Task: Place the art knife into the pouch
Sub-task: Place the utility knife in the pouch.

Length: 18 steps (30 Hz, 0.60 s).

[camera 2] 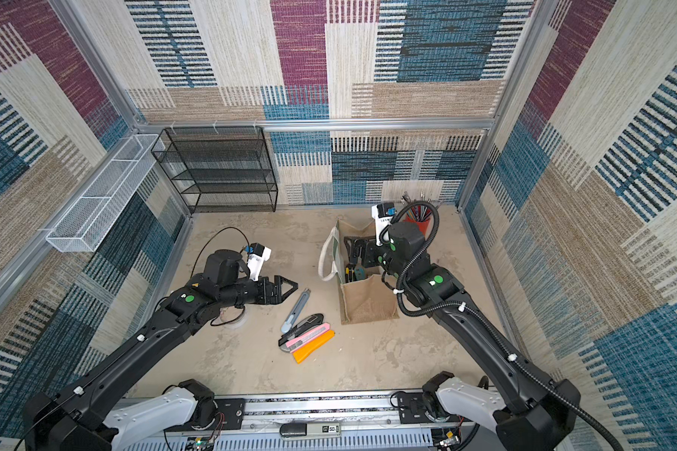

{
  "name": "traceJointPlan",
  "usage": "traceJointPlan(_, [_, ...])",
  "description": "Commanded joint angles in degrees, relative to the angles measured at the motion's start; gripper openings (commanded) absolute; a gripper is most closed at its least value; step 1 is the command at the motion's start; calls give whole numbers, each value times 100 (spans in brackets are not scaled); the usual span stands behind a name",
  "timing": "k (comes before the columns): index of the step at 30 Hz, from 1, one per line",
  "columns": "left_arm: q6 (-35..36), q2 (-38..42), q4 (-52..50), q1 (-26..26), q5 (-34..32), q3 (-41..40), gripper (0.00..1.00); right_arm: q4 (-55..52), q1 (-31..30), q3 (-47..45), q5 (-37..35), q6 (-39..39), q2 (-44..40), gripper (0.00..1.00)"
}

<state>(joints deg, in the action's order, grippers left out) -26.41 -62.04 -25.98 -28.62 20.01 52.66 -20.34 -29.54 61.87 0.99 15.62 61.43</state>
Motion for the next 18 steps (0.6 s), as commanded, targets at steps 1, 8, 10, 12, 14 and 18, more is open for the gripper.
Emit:
traceJointPlan(1, [421, 8, -417, 6, -322, 2, 95, 387, 1, -337, 173, 107, -304, 99])
traceJointPlan(8, [260, -247, -246, -3, -18, -117, 89, 424, 0, -834, 230, 65, -765, 100])
traceJointPlan(10, [242, -331, -241, -3, 24, -132, 86, 471, 1, -1006, 270, 46, -996, 99])
traceJointPlan(12, [222, -411, -239, -3, 54, -147, 80, 583, 1, -1236, 366, 3, -1294, 100])
traceJointPlan(14, [183, -473, -241, -3, 57, -166, 77, 714, 1, -1457, 484, 8, -1569, 99])
traceJointPlan(18, [103, -593, -186, -3, 171, -245, 68, 1029, 1, -1849, 812, 37, -1981, 99])
